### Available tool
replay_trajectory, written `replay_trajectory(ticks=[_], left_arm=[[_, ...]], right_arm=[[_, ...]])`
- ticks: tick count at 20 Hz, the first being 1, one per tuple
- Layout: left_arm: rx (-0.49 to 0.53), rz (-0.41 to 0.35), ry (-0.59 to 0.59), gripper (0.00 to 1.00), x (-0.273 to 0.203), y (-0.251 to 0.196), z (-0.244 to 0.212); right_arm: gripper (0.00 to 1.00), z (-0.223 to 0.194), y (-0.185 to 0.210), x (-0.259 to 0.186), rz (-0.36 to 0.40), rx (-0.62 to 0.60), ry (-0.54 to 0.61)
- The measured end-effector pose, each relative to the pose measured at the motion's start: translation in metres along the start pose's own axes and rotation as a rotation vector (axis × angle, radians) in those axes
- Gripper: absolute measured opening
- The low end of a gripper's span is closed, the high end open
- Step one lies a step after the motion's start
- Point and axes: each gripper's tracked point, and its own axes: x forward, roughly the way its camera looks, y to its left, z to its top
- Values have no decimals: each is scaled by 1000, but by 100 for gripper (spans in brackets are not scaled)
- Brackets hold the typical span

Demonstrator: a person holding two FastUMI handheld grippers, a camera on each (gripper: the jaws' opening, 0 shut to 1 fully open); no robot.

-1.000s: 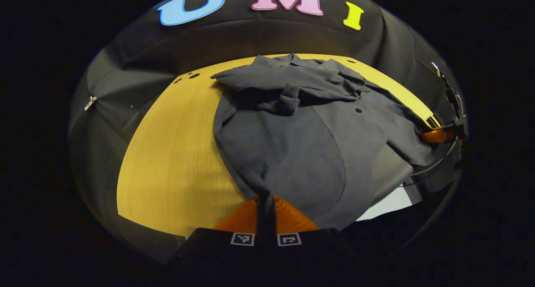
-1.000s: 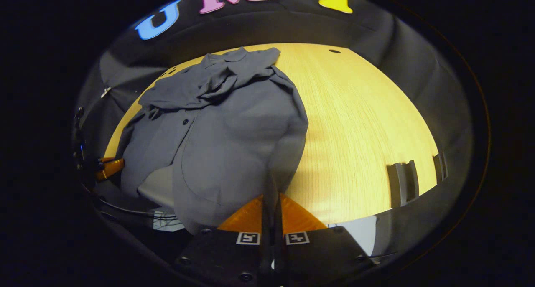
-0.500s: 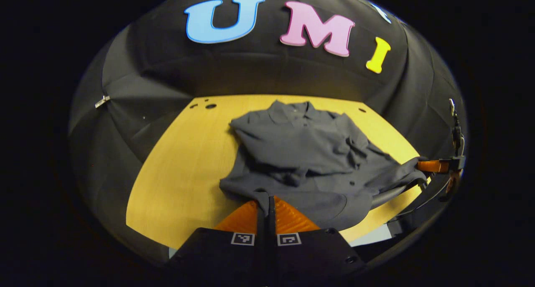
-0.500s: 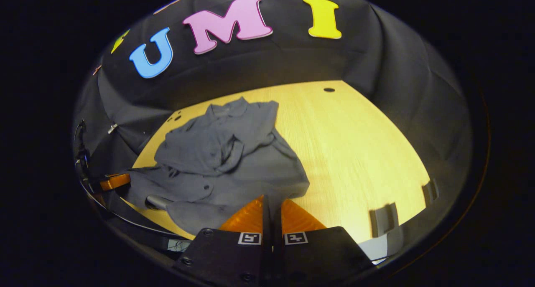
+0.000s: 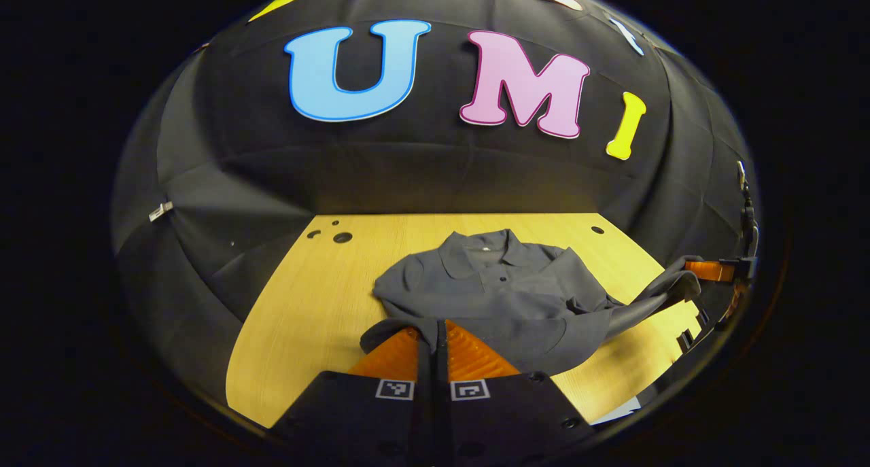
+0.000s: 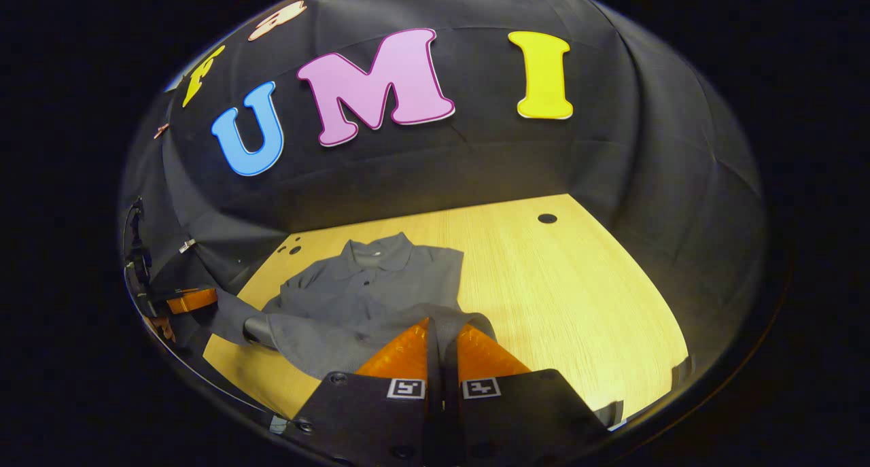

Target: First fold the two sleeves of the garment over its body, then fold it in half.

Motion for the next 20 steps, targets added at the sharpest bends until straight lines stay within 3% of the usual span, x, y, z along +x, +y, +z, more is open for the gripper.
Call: replay_trajectory(ticks=[8,14,20], left_arm=[[34,5,-42,5,57,11,49],[51,23,-36,5,110,24,59],[72,43,-36,5,180,36,58]], right_arm=[[5,41,-1,59,2,22,-40],[5,56,-1,116,-3,35,-55],[5,51,-8,190,-15,-41,-48]])
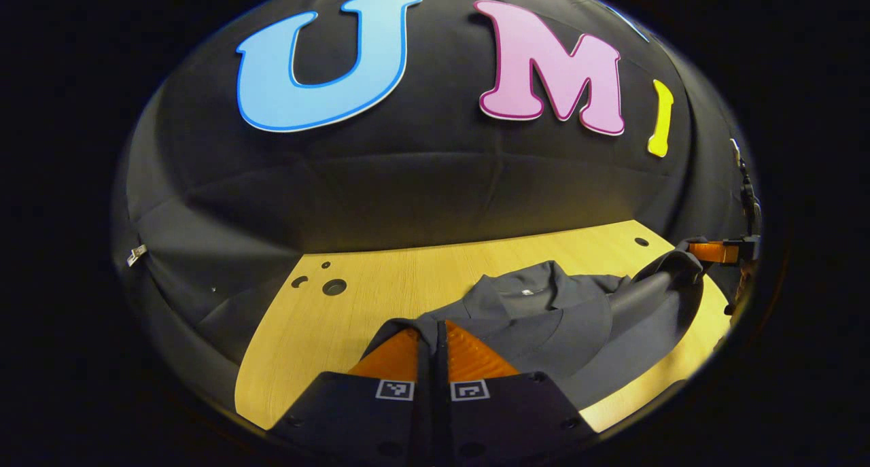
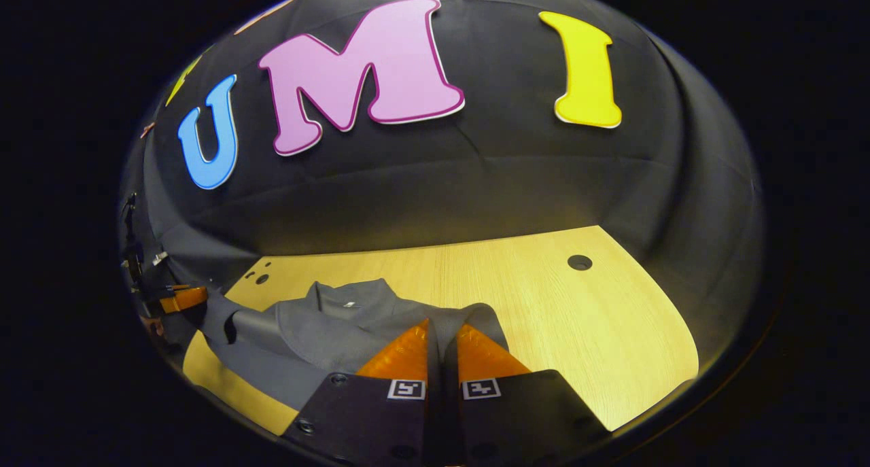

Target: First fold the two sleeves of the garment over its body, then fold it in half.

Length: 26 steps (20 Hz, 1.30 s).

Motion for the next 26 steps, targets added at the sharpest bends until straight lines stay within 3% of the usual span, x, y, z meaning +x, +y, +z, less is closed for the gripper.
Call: replay_trajectory(ticks=[6,14,18,19,20,22,23,24,26], left_arm=[[24,22,-11,5,68,0,-13],[7,34,90,6,119,0,-66],[-6,61,73,13,115,5,-64],[-4,82,71,18,113,8,-62],[-4,98,73,36,110,11,-62],[-12,105,68,64,101,9,-57],[-12,100,50,78,95,7,-50],[-10,99,28,89,87,6,-44],[-5,100,-13,92,71,3,-31]], right_arm=[[5,-31,-12,64,-22,-61,22],[7,-66,-23,108,-71,-33,72],[22,-67,-30,106,-118,-73,77],[39,-67,-32,103,-134,-79,81],[36,-66,-33,100,-138,-75,81],[76,-57,-32,89,-138,-55,67],[84,-52,-31,83,-137,-55,54],[85,-46,-31,75,-135,-61,41],[88,-36,-26,59,-126,-67,19]])
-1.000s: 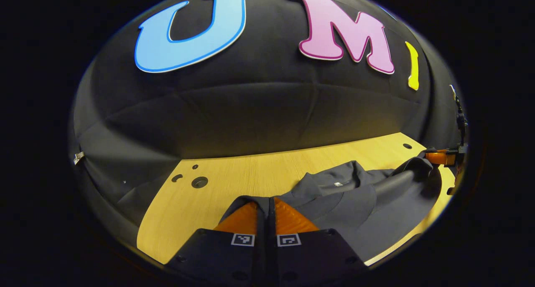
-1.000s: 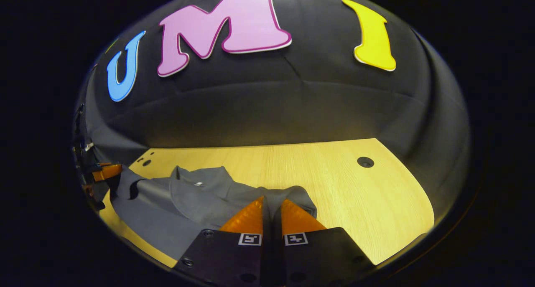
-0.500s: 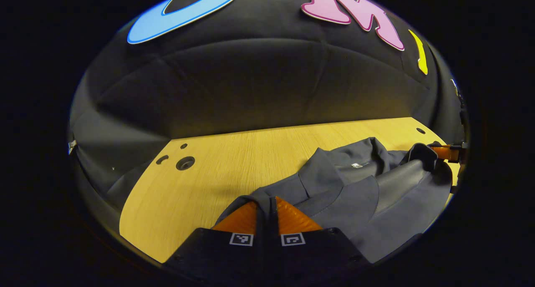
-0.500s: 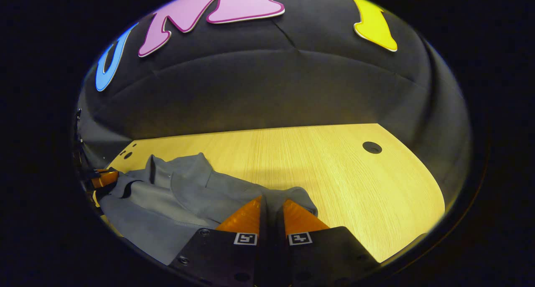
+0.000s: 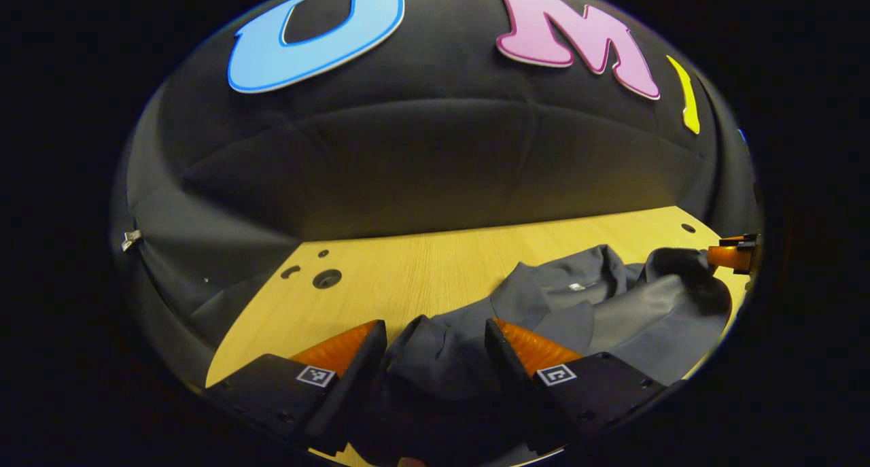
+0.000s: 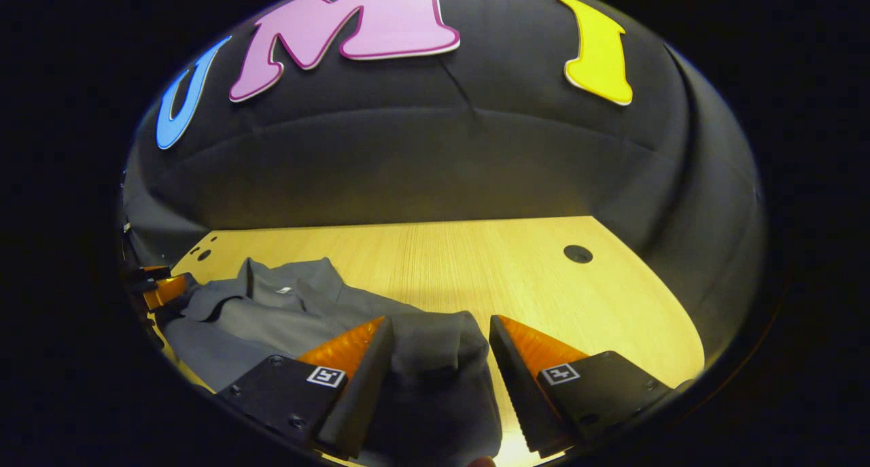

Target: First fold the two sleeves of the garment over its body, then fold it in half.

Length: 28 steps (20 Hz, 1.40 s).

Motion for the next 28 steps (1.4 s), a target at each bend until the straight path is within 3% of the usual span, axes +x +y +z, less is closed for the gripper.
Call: replay_trajectory(ticks=[7,16,20,23,28], left_arm=[[-29,-56,-86,92,-85,-15,35],[13,-206,-141,92,-202,-55,57],[25,-258,-155,92,-241,-68,62],[-26,-282,-140,92,-267,-75,53],[-14,-253,-136,92,-286,-73,43]], right_arm=[[89,21,19,-89,58,23,-69],[89,22,46,-210,138,45,-82],[89,30,43,-247,145,46,-110],[90,40,38,-269,140,87,-151],[92,29,19,-283,130,77,-157]])
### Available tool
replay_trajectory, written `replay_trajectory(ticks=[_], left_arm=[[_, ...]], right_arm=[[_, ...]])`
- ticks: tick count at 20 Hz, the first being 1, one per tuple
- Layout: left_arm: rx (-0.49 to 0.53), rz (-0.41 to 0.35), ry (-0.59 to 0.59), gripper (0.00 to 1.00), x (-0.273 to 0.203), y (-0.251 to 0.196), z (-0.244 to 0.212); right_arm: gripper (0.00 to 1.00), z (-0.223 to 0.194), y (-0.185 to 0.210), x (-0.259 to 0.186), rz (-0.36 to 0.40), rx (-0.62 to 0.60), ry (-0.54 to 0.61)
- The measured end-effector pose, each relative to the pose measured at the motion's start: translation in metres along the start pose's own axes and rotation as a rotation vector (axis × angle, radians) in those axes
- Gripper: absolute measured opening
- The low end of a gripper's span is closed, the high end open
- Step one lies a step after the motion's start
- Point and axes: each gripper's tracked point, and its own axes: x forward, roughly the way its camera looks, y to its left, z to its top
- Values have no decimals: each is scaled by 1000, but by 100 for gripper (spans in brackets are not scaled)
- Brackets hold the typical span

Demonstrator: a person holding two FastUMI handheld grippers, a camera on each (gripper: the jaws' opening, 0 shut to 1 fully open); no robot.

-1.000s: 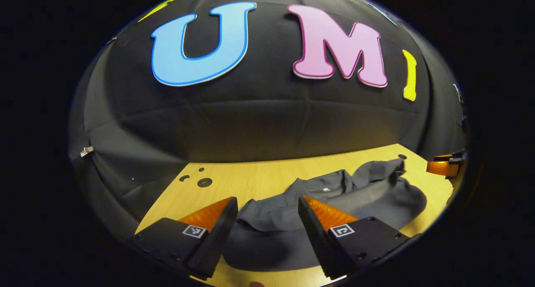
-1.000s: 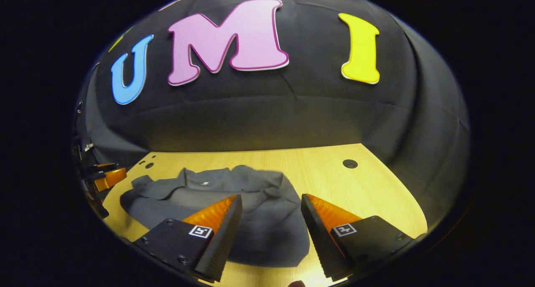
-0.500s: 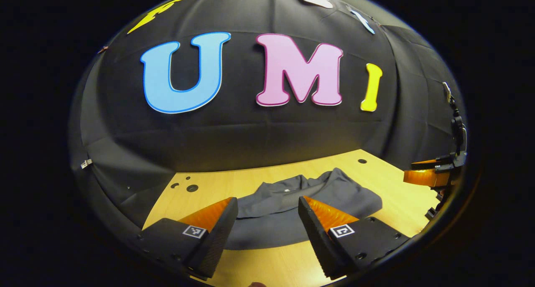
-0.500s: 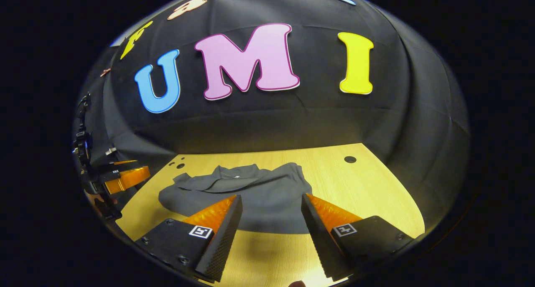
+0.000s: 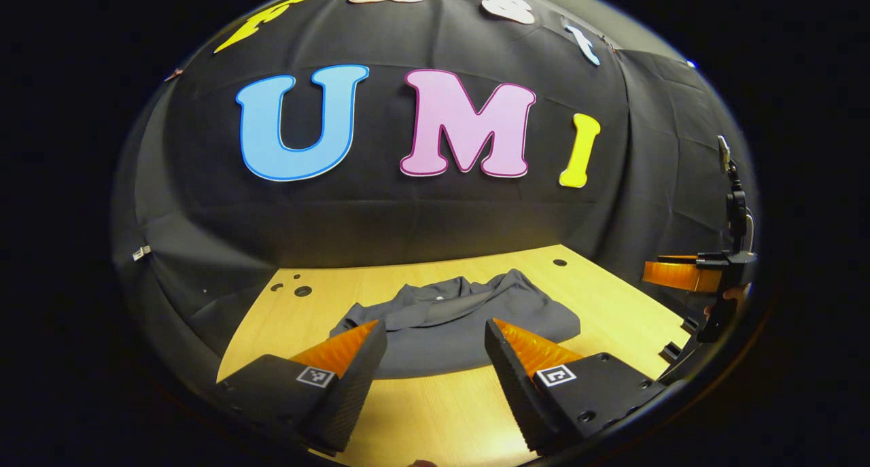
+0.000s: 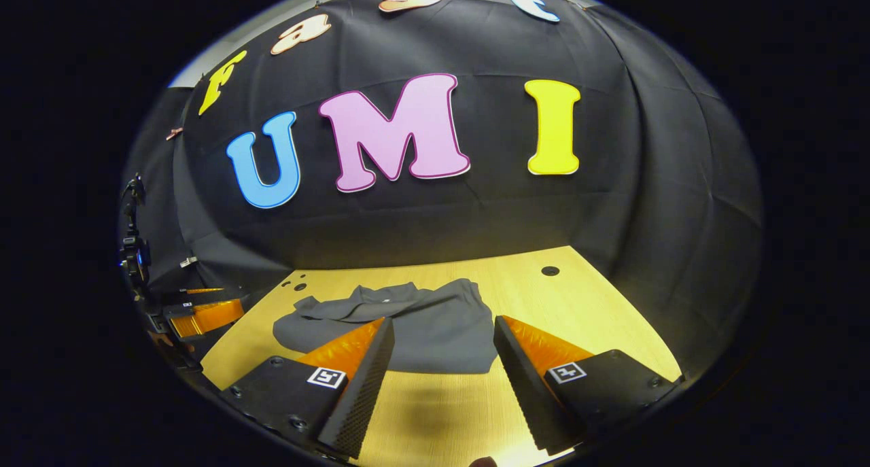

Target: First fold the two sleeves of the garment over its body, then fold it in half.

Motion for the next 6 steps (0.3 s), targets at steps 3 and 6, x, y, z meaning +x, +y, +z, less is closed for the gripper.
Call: replay_trajectory(ticks=[3,6], left_arm=[[-5,32,-12,92,-11,1,1],[-14,68,-5,92,-22,0,-6]], right_arm=[[92,-12,-5,-4,28,-57,33],[92,-28,-2,-5,83,-67,83]])
